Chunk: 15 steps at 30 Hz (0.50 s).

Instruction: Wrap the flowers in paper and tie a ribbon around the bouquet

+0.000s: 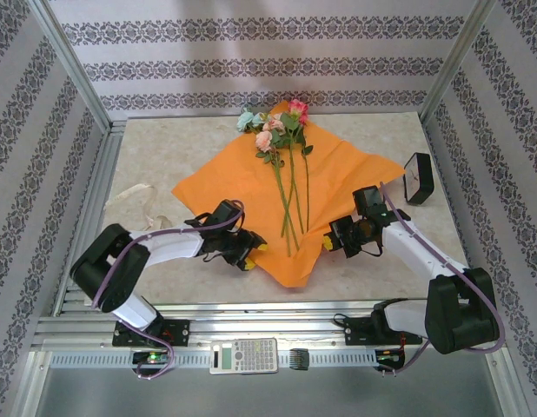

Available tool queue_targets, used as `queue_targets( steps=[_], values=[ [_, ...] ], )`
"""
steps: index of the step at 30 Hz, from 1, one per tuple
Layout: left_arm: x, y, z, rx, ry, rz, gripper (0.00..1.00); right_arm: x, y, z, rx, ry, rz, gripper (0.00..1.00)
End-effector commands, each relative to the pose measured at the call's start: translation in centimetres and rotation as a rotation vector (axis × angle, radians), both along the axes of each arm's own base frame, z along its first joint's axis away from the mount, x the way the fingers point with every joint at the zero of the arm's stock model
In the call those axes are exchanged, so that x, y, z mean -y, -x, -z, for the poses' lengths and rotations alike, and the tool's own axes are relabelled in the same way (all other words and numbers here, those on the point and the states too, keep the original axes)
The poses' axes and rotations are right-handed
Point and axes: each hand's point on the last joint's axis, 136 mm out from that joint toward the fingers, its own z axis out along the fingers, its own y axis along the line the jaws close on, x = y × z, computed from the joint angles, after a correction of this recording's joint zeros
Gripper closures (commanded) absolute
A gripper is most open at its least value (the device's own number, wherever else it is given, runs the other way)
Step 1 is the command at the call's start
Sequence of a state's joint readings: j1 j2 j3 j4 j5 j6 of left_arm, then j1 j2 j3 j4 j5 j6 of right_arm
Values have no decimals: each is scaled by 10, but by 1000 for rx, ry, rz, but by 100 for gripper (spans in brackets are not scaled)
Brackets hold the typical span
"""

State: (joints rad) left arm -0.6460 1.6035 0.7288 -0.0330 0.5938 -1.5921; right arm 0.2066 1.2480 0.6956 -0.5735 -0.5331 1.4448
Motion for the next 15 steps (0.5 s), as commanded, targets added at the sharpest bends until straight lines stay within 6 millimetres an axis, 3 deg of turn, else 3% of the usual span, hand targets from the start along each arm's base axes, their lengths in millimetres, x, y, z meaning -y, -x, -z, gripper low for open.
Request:
queue_targets(
  steps=[1,6,7,10,13,15],
  values=[
    [21,-20,-14,18,76,-84,57,1,5,3,-26,-12,13,100],
    [9,-24,-21,50,23,-135,95,3,5,4,-13,-2,-6,100],
    [8,-26,-24,58,16,-142,100,4,4,4,-4,3,-16,100],
    [3,-29,-28,72,1,-169,100,8,-3,0,68,50,-117,98],
    [1,-37,-30,79,20,-204,100,21,-12,-11,163,189,-290,68],
    [-1,-42,-33,88,26,-222,100,27,-23,-23,269,267,-412,55]
  ],
)
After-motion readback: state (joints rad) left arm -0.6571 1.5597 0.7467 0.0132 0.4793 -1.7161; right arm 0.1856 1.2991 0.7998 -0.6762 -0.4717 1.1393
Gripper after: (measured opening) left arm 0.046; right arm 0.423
